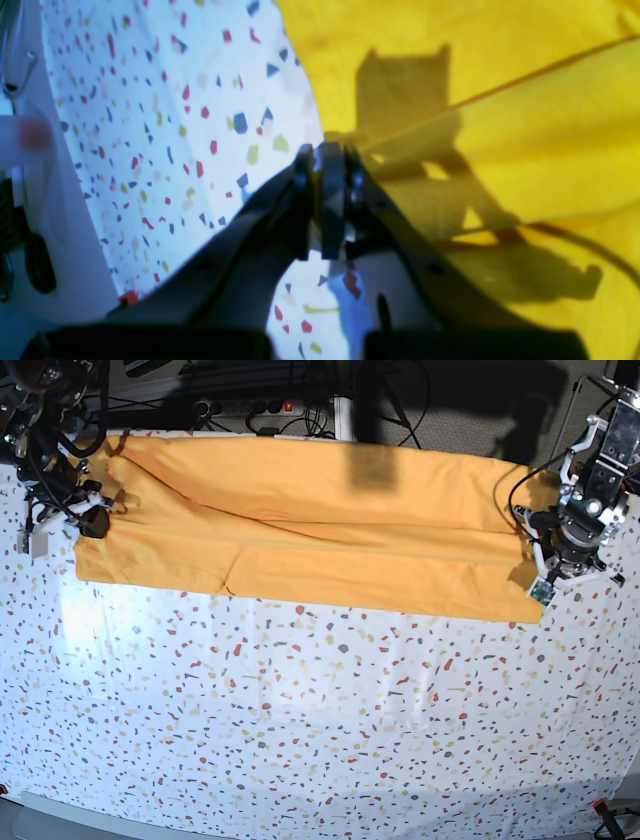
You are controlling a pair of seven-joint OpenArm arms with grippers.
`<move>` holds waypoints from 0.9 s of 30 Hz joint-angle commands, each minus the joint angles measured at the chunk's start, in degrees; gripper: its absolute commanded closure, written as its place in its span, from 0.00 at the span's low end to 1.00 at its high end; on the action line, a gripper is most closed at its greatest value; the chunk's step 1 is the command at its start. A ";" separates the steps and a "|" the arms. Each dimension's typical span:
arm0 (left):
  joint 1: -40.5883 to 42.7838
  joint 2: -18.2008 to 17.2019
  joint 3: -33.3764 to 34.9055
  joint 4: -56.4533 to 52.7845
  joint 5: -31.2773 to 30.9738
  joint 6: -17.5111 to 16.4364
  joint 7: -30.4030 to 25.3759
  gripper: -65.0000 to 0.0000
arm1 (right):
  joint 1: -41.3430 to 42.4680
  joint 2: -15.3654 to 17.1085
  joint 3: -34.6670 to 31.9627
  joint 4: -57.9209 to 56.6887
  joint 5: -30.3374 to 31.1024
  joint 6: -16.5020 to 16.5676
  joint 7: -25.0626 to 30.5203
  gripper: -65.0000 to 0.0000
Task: Fold the T-shirt properly
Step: 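Pull the strip ends outward with both grippers to straighten it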
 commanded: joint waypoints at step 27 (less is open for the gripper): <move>-6.40 -1.18 -1.16 -0.92 -17.11 -3.06 2.67 0.45 | 0.31 2.25 0.37 8.39 11.28 0.49 -4.81 0.44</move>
